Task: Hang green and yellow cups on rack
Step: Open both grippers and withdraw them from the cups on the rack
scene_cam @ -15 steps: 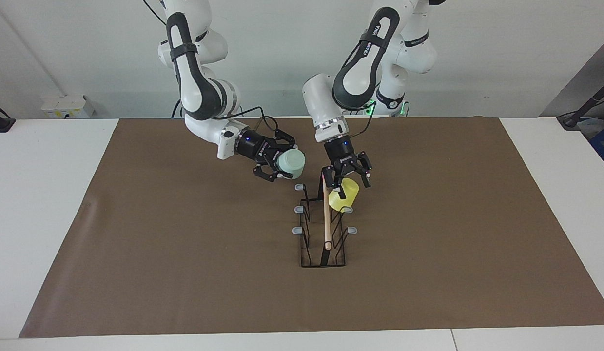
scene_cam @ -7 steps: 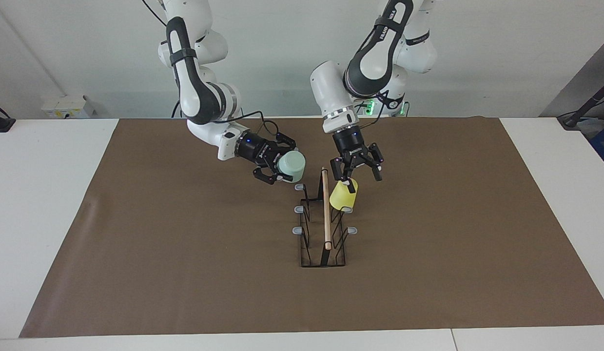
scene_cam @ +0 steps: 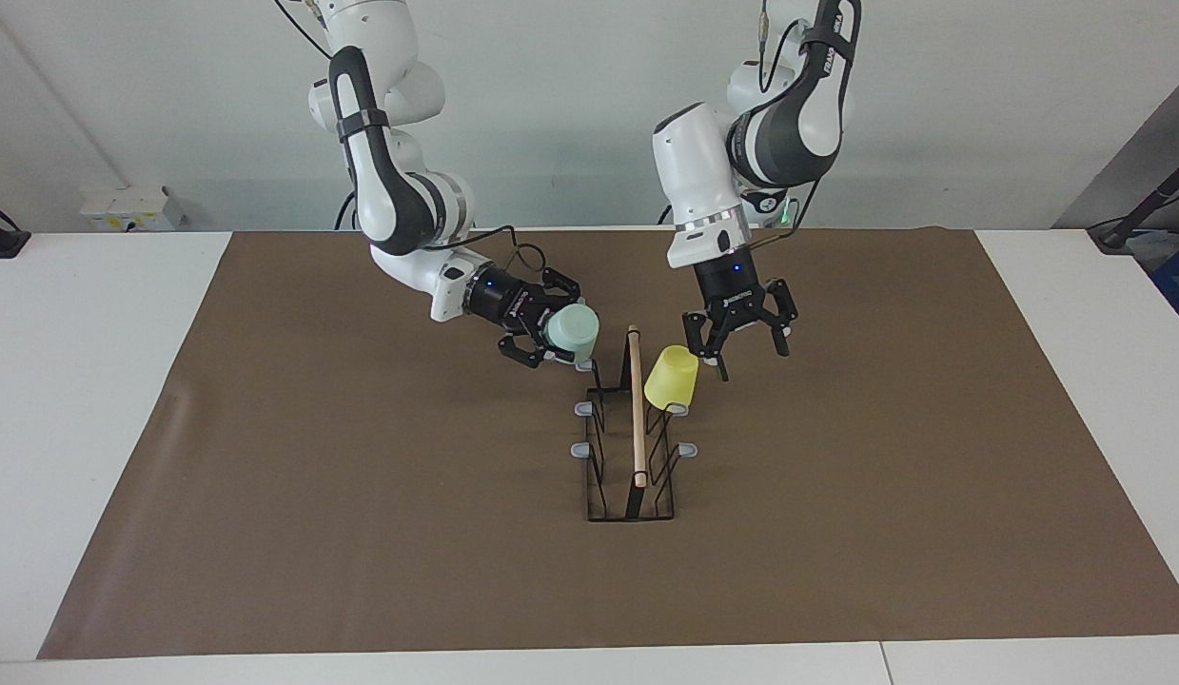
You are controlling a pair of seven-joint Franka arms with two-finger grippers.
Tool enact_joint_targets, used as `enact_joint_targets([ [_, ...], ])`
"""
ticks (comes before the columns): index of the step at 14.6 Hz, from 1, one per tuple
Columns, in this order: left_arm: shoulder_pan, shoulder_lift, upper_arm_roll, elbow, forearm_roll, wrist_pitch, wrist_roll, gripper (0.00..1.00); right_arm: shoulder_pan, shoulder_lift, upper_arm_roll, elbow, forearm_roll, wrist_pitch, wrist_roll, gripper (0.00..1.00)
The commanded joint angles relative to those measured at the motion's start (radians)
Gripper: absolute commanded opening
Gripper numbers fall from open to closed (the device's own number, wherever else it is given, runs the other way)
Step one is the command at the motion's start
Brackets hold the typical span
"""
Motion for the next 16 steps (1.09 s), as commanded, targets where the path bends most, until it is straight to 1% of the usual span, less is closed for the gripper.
enact_joint_targets([
  [1, 0.071, -0.036, -0.006, -0.010, -0.150, 0.028, 0.279, 1.00, 0.021, 0.060, 0.003, 0.049, 0.069, 0.007, -0.071, 0.00],
  [4, 0.136, -0.079, -0.006, -0.010, -0.360, 0.018, 0.598, 1.00, 0.024, 0.070, 0.003, 0.057, 0.069, 0.007, -0.083, 0.00],
  [7, 0.202, -0.106, -0.004, -0.008, -0.555, -0.014, 0.829, 1.00, 0.027, 0.094, 0.002, 0.057, 0.087, 0.004, -0.138, 0.00],
  [8, 0.221, -0.114, -0.003, -0.001, -0.627, -0.037, 0.909, 1.00, 0.025, 0.103, 0.002, 0.057, 0.086, 0.001, -0.153, 0.00],
  [10, 0.271, -0.114, 0.000, 0.050, -0.754, -0.145, 1.079, 1.00, 0.021, 0.113, 0.002, 0.063, 0.086, 0.004, -0.190, 0.00],
  [13, 0.362, -0.105, 0.008, 0.133, -0.860, -0.294, 1.271, 1.00, 0.025, 0.122, 0.002, 0.058, 0.087, 0.010, -0.212, 0.00],
  [14, 0.383, -0.097, 0.008, 0.174, -0.871, -0.352, 1.332, 1.00, 0.025, 0.120, 0.002, 0.055, 0.087, 0.013, -0.221, 0.00],
  [16, 0.434, -0.052, 0.008, 0.289, -0.873, -0.481, 1.397, 1.00, 0.025, 0.120, 0.002, 0.052, 0.090, 0.027, -0.224, 0.00],
])
